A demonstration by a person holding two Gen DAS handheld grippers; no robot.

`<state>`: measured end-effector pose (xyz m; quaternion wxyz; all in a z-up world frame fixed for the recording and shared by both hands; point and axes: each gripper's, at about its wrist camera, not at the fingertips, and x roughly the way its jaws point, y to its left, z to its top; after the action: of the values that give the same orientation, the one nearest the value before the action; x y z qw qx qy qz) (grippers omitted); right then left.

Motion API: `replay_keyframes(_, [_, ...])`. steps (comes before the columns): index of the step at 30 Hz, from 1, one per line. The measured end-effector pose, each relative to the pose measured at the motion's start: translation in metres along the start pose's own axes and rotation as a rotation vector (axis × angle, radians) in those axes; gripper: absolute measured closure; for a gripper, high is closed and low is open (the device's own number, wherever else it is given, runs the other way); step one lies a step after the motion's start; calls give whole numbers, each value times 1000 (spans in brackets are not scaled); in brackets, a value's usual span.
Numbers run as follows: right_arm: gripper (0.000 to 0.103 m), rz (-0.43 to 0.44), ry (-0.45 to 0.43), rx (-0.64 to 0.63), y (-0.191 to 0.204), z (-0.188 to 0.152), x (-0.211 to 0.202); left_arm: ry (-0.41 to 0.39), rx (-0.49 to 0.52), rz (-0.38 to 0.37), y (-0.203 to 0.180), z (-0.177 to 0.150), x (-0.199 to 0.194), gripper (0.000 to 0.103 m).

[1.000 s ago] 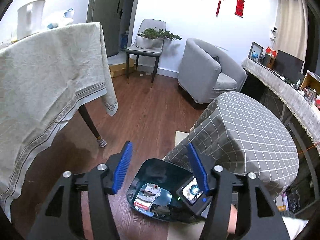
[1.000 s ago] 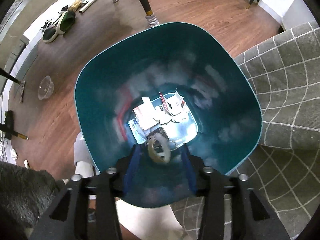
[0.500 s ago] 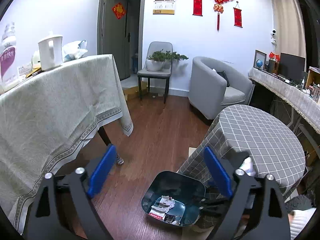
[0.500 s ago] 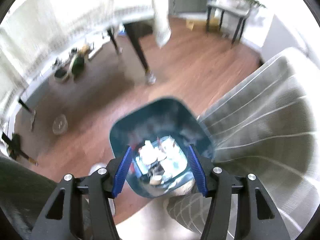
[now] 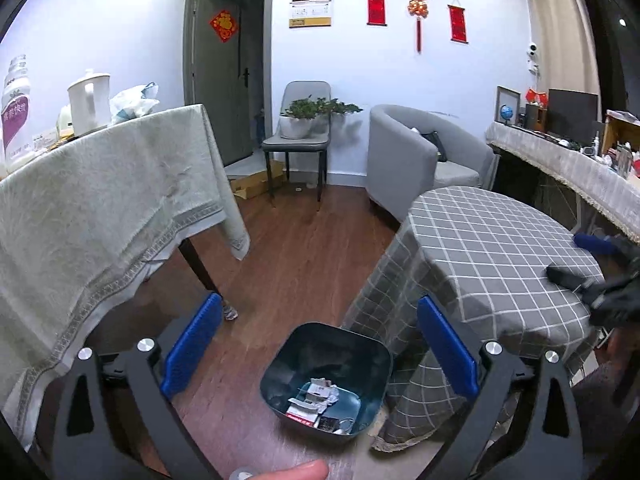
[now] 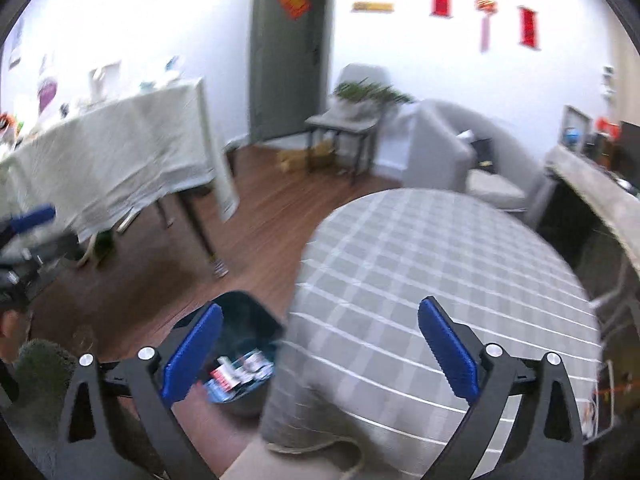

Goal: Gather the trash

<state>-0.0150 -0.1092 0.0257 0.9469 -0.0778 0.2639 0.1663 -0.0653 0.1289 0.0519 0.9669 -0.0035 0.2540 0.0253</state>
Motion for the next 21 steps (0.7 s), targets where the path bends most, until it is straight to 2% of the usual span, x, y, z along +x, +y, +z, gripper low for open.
replay_keyframes(6, [4,-103,-40,65,-50,-29,-46,-4,39,5,-14,-19,-10,3])
replay_keyframes(9, [4,-123,-51,112,-61,-46,-61,-9,56,10,-21,-27,-14,3])
replay_keyframes(18, [4,-146,-108,134,-67,-75,-91,-42,86,25,-32,-39,-32,3])
replay_keyframes(21, [3,-143,-112,128,-67,-79,-95,-29,87,18,-33,-43,-33,3])
